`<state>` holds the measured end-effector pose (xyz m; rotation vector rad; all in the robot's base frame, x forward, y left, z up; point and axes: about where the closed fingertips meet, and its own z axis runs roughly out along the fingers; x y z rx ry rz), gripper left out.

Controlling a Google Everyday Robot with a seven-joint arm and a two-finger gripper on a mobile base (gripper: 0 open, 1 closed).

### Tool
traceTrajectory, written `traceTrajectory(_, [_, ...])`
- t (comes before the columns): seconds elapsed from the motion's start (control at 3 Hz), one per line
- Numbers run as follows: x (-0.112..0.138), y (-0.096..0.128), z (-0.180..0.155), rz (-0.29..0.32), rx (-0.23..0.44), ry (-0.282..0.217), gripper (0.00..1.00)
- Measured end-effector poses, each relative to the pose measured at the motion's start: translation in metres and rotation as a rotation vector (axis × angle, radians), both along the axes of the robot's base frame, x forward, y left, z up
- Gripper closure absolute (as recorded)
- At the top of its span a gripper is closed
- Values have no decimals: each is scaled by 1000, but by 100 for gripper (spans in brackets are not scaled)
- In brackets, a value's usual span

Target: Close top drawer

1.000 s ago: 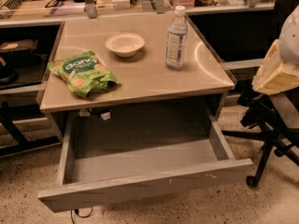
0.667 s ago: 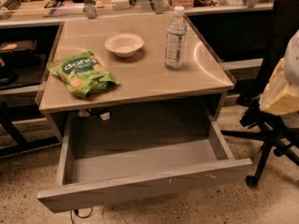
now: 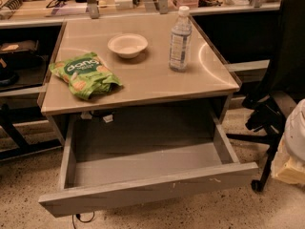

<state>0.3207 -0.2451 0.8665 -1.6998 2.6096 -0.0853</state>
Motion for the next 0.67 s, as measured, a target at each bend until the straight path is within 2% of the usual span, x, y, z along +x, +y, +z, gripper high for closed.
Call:
traceTrajectory(0.33, [0,0,0,0,0,0,100])
traceTrajectory(0.67, [-13,11,-37,-9,41,48,100])
